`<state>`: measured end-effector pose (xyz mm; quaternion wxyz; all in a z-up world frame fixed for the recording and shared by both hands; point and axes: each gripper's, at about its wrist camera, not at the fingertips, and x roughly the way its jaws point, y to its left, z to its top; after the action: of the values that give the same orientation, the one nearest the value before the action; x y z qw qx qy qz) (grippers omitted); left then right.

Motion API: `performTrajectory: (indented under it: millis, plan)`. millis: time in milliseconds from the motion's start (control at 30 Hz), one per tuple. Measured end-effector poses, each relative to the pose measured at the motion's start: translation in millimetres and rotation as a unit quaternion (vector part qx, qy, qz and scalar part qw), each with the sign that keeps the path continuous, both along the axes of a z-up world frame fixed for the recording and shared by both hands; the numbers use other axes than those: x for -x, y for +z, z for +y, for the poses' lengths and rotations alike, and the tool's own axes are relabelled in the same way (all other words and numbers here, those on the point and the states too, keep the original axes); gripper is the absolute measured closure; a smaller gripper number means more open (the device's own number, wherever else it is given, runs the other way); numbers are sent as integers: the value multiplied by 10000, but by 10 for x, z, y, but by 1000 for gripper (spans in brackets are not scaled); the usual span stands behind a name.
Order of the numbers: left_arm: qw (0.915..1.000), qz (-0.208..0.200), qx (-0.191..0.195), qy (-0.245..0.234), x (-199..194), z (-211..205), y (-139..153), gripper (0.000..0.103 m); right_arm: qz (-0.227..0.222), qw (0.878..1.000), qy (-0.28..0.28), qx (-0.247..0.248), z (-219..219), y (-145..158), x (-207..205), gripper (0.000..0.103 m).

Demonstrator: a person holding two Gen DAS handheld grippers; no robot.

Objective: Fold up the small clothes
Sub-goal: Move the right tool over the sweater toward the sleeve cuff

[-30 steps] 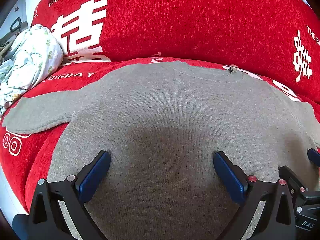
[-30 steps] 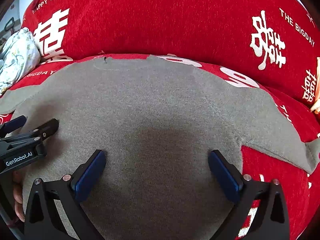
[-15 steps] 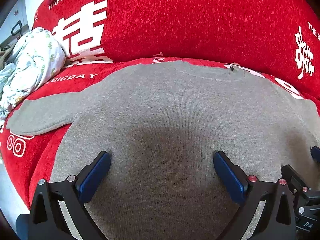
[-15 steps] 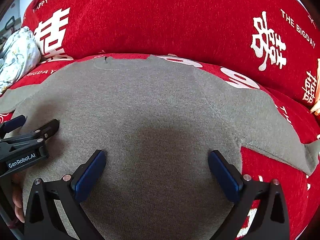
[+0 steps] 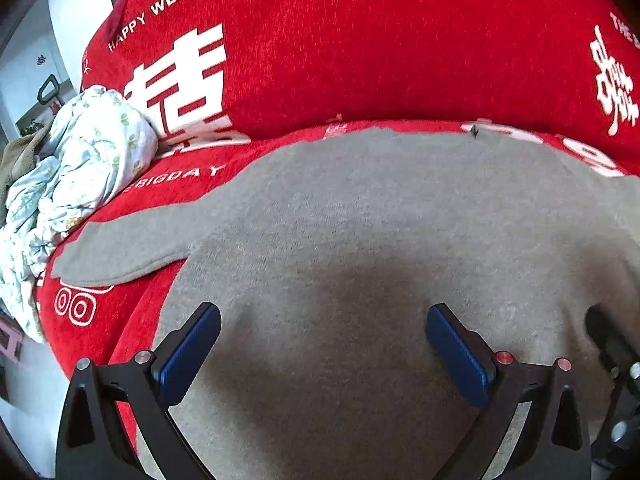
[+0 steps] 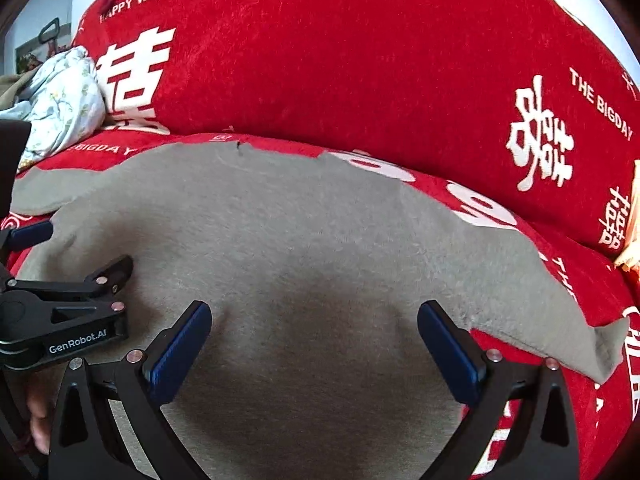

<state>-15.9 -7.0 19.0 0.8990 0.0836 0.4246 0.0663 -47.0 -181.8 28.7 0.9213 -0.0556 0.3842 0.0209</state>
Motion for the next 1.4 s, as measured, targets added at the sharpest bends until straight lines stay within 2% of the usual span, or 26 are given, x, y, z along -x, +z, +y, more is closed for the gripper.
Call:
performTrajectory:
  millis: [200,367,567,767,933,1400]
  plan:
    - [9997,-35,-217,124,9,-45,61,0,-55,9997,-214,-112,-143,20,-18,0]
    - [9998,55,-181,80,21,-125,97,0,-117,9994,-306,-127,-225,37,-13,0]
    - [9991,392,-151,-48,-4,-279,82,0,-135,9988,-434,-171,-324,54,-7,0]
    - [9974,316,-633,-97,33,-458,68,0,-123,9987,-478,-160,-384,61,-12,0]
    - [9984,387,-360,-177,6,-517,127,0,-103,9977,-632,-212,-518,63,-27,0]
    - [9970,445,-439,-452,-41,-940,127,0,-46,9940,-1045,-319,-891,95,-90,0]
